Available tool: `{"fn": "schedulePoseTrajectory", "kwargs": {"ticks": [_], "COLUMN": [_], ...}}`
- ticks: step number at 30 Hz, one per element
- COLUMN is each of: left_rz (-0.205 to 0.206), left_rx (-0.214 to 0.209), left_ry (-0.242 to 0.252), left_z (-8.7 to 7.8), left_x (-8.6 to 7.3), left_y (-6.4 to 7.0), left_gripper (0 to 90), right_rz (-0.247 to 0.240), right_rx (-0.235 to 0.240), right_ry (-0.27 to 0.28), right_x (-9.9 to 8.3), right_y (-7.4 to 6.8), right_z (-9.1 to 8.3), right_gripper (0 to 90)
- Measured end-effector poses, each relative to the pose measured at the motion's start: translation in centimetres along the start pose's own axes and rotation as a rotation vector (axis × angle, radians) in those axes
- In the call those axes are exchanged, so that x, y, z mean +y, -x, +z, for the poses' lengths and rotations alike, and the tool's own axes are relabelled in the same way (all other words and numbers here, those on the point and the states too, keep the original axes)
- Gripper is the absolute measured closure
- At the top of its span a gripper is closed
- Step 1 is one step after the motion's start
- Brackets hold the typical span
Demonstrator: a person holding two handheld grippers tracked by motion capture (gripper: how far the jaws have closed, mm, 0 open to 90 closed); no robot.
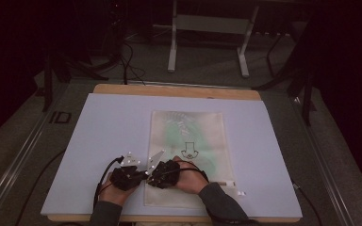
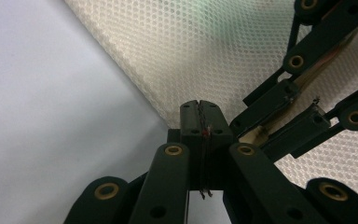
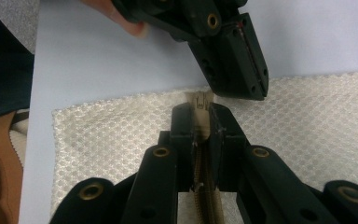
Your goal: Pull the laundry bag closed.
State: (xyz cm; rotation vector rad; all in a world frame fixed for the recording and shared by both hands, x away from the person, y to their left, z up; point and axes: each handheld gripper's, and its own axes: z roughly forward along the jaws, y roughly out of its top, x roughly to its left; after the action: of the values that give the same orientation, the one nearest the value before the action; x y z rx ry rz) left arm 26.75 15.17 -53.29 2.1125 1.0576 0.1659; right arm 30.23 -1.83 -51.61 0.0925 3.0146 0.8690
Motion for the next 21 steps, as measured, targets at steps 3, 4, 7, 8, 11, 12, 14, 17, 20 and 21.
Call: {"fn": "schedulePoseTrajectory", "kwargs": {"ticks": [3, 4, 7, 8, 11, 12, 14, 17, 20, 21], "left_rz": [0.01, 0.006, 0.011, 0.013, 0.023, 0.025, 0.023, 0.02, 0.015, 0.015], "left_rx": [0.013, 0.019, 0.032, 0.035, 0.042, 0.043, 0.043, 0.041, 0.039, 0.04], "left_ry": [-0.009, -0.012, -0.023, -0.023, -0.027, -0.028, -0.027, -0.025, -0.022, -0.019], "left_z": [0.0, 0.1, 0.1, 0.1, 0.1, 0.1, 0.1, 0.1, 0.1, 0.1], "left_x": [0.1, 0.2, 0.3, 0.3, 0.3, 0.3, 0.3, 0.3, 0.3, 0.2], "left_y": [0.2, 0.2, 0.4, 0.4, 0.4, 0.4, 0.4, 0.4, 0.4, 0.4], "left_gripper": [89.3, 89.5, 89.6, 89.5, 89.6, 89.6, 89.6, 89.6, 89.6, 89.6], "right_rz": [0.001, 0.0, 0.001, -0.002, -0.004, -0.007, -0.006, -0.009, -0.016, -0.012], "right_rx": [0.014, 0.014, 0.013, 0.011, 0.007, 0.007, 0.006, 0.005, 0.001, -0.003], "right_ry": [-0.001, -0.001, -0.008, -0.009, -0.012, -0.013, -0.019, -0.024, -0.028, -0.036], "right_x": [0.0, 0.0, 0.0, 0.0, -0.1, -0.1, -0.2, -0.4, -0.6, -1.0], "right_y": [0.1, 0.1, 0.1, 0.1, 0.1, 0.1, 0.1, 0.2, 0.2, 0.1], "right_z": [-0.1, -0.1, -0.1, -0.2, -0.3, -0.3, -0.4, -0.6, -0.8, -1.0], "right_gripper": [81.8, 81.8, 82.0, 82.1, 82.1, 82.1, 82.2, 82.2, 82.2, 82.2]}}
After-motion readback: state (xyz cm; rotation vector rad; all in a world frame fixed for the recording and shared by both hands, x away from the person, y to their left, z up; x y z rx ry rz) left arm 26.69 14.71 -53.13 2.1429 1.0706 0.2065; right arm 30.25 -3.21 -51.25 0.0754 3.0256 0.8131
